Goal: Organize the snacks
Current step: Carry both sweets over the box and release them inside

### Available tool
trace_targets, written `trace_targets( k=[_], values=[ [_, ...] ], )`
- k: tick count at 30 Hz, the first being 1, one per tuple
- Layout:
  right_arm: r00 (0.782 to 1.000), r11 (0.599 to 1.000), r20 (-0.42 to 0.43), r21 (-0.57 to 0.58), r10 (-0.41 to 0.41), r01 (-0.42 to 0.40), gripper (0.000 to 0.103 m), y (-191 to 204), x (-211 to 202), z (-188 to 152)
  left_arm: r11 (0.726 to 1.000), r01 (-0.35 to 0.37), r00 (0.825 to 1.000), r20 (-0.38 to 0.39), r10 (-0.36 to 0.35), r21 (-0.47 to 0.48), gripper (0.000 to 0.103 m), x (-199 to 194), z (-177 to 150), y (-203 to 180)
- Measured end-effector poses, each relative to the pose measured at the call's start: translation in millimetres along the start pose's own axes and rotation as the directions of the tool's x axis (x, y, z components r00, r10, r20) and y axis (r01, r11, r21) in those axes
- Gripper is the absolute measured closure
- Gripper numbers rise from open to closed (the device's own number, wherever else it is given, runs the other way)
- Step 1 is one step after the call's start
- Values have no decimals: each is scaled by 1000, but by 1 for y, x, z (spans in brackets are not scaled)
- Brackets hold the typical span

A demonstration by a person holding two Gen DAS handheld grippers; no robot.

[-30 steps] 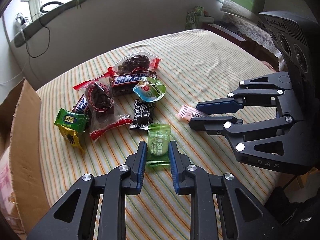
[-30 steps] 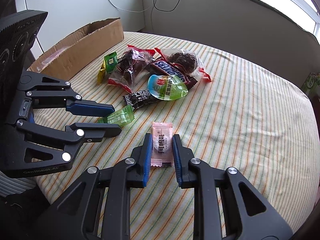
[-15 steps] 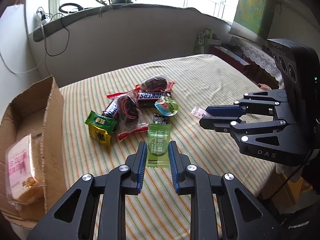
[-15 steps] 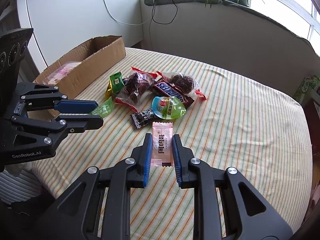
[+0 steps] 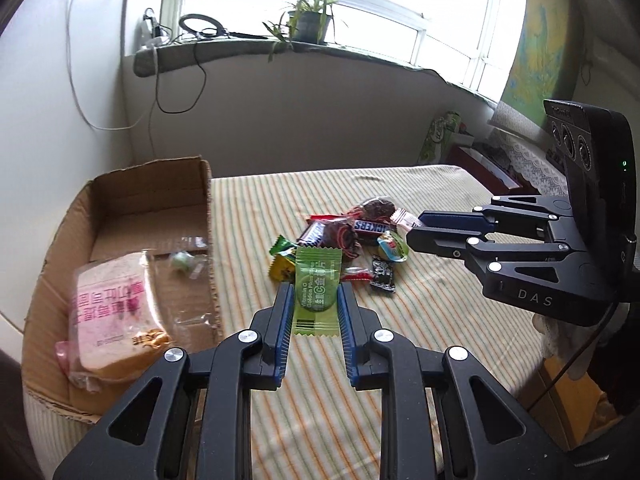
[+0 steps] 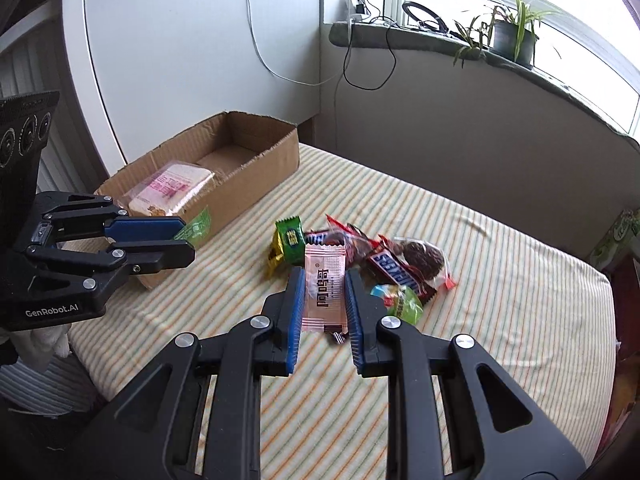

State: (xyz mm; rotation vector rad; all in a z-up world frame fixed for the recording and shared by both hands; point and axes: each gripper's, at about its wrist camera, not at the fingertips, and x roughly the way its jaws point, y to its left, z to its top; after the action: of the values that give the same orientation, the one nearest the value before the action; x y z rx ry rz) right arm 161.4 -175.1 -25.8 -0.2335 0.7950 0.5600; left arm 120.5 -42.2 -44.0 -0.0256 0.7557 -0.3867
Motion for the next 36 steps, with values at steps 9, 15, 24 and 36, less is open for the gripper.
trace_targets(
  k=[9, 15, 24, 36],
  values=[
    [998, 998, 36, -42, 52, -50, 82, 31, 21, 46, 990, -100, 993, 57, 106, -99, 82, -21, 10, 55],
    [996, 995, 40, -68, 80, -77, 82, 51, 42, 73, 980, -157, 983, 82, 167, -123, 82, -25, 25, 83],
    [993, 989, 22, -89, 119, -116, 82, 73, 80, 103, 962, -215, 971, 64, 229, -167, 82, -17, 37, 122],
    [986, 985, -43, -61, 159, -161, 82, 79, 134, 115, 952, -246, 967, 20, 254, -183, 82, 2, 44, 139]
  ],
)
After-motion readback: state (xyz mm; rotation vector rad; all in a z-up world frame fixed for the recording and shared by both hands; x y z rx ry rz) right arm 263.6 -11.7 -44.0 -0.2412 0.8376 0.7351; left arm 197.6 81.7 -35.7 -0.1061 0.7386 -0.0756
